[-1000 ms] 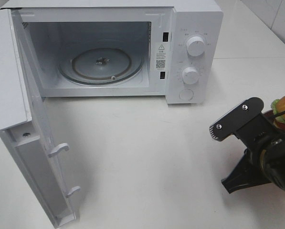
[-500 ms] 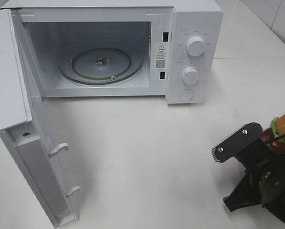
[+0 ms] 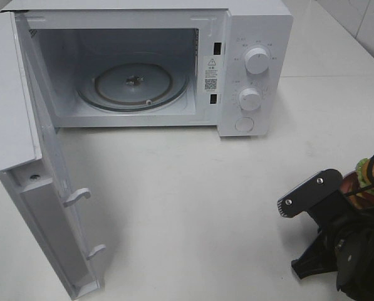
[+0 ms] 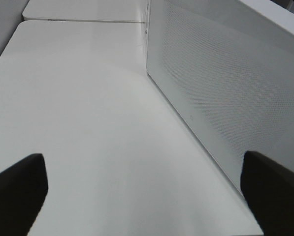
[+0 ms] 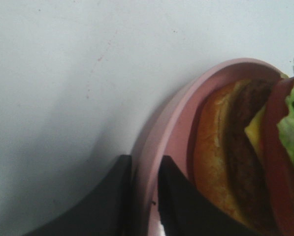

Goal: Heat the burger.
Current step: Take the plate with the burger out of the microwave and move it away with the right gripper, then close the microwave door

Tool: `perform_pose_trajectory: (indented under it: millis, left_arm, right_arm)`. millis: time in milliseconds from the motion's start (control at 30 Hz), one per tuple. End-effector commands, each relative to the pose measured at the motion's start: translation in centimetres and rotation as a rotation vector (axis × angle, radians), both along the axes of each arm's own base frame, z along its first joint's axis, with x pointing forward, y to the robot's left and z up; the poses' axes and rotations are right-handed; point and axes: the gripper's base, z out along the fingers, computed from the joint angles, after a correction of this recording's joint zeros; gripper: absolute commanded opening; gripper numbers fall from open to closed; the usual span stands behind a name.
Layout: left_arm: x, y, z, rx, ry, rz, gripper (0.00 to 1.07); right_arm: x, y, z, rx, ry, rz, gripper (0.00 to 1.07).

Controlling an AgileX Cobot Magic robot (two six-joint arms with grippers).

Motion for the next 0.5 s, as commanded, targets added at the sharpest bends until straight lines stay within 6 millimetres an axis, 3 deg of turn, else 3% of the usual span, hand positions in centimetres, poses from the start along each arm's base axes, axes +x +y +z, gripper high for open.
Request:
perform_pose_trajectory:
  millis: [33, 100, 133, 233, 500]
  left_arm:
    - [-0.2, -0.1, 0.1, -0.012, -0.027, -0.001, 1.00]
    - [-0.2, -0.1, 0.1, -0.012, -0.027, -0.001, 1.00]
    - [-0.2, -0.1, 0.1, -0.012, -0.027, -0.001, 1.00]
    - [-0.2, -0.1, 0.1, -0.012, -0.027, -0.001, 1.00]
    - [-0.2, -0.1, 0.1, -0.012, -0.027, -0.001, 1.00]
  right_arm:
    - [0.1, 0.0, 0.7, 0.010, -0.034, 0.010, 0.47]
    - [0.2, 0.0, 0.9, 0.019, -0.039, 0.011, 0.52]
    - [0.2, 0.1, 1.5, 0.040, -0.057, 0.014, 0.60]
    - [0.2, 0.4, 2.2, 0.074, -0.061, 0.034, 0.66]
    - [-0.4, 1.0, 4.6, 0.200, -0.030, 0.099, 0.66]
